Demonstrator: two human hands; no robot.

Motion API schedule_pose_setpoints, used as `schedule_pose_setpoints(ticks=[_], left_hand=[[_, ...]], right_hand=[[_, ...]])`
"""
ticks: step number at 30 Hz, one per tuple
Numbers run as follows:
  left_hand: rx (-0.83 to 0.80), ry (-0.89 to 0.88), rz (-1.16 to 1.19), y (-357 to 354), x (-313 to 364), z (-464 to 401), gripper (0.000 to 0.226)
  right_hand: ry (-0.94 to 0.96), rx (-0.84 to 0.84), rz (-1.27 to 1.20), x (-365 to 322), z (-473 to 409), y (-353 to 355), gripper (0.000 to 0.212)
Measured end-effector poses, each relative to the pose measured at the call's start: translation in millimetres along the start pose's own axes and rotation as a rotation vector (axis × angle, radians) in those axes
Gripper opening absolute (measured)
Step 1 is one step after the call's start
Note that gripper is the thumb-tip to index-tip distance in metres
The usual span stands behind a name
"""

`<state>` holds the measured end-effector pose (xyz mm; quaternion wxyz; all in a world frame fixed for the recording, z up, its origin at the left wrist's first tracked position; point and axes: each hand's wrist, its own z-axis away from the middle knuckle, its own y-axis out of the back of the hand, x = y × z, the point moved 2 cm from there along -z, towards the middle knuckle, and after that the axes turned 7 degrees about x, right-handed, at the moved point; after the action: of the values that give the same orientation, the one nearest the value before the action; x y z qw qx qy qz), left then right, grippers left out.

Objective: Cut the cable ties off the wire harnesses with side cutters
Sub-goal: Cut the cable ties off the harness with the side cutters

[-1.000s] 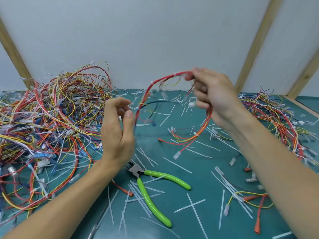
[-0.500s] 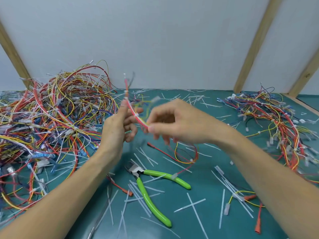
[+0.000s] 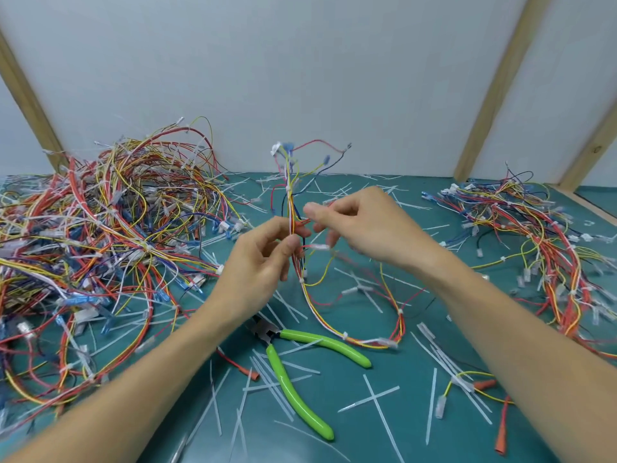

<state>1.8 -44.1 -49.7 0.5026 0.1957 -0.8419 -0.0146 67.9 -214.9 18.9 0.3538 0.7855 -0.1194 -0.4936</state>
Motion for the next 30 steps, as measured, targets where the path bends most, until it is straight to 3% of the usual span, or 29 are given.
schedule_pose_setpoints(ticks=[5,11,15,21,26,30], left_hand=[[0.083,-0.187,-0.297,2.6,-2.3,2.2,0.013],[0.206,-0.176,-0.211,6.2,8.8,4.1,0.02],[0.141,-0.185,-0.276,2.1,14.2,1.9,0.026],[0.129,-0.124,-0.249,3.3,9.2,1.2,0.018],[0.134,-0.028,-0.121,2.6,0.5,0.2,0.021],[0.159,-0.029,-0.07,2.6,0.4,0.1,0.021]], right_hand=[[0.038,-0.121,0.034,-0.4,7.7,-9.3,0.039],[0.086,-0.145,-0.039,-1.2,11.4,-22.7,0.015],[0.101,-0.037,-0.029,2.7,14.6,-34.8,0.014],[0.028,-0.268,-0.128,5.6,7.8,-17.1,0.018],[-0.049,-0.091,-0.3,10.6,-3.9,9.5,0.017],[-0.057,-0.056,-0.322,7.1,-2.8,8.2,0.014]])
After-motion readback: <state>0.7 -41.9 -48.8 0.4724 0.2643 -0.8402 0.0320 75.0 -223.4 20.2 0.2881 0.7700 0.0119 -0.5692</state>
